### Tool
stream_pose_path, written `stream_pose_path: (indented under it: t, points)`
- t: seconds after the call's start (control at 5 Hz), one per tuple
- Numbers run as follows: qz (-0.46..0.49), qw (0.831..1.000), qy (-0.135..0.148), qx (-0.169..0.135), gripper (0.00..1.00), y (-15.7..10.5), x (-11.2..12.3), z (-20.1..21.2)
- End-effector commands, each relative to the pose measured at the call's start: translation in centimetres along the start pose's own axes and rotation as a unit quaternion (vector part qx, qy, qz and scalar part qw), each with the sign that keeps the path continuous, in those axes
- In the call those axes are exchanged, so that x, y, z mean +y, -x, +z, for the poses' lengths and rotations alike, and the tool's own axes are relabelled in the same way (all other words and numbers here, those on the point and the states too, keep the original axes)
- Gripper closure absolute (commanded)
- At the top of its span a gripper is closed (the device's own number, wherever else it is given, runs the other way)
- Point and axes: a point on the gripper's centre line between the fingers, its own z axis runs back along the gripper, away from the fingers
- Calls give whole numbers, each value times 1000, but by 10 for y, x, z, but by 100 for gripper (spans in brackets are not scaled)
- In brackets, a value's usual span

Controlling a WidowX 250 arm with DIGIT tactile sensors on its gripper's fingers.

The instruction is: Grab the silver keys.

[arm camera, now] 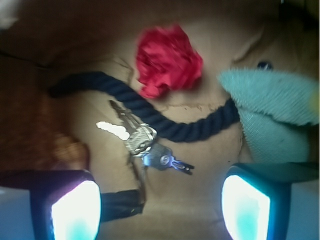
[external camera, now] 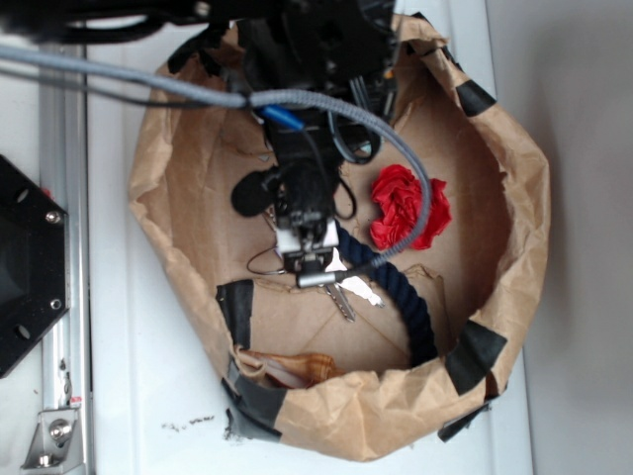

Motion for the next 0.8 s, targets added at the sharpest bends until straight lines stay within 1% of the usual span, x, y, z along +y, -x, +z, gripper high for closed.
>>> stream_pose_path:
  t: [0.0, 0.2, 0.4, 0.6]
  points:
    - [-16, 1000, 4, 8, 0, 11, 12, -44]
    - [-29, 999, 17, 39, 0, 26, -1, -66]
    - [-24, 998, 30, 57, 2, 35, -1, -75]
    - [-12, 998, 24, 54, 100, 42, -4, -79]
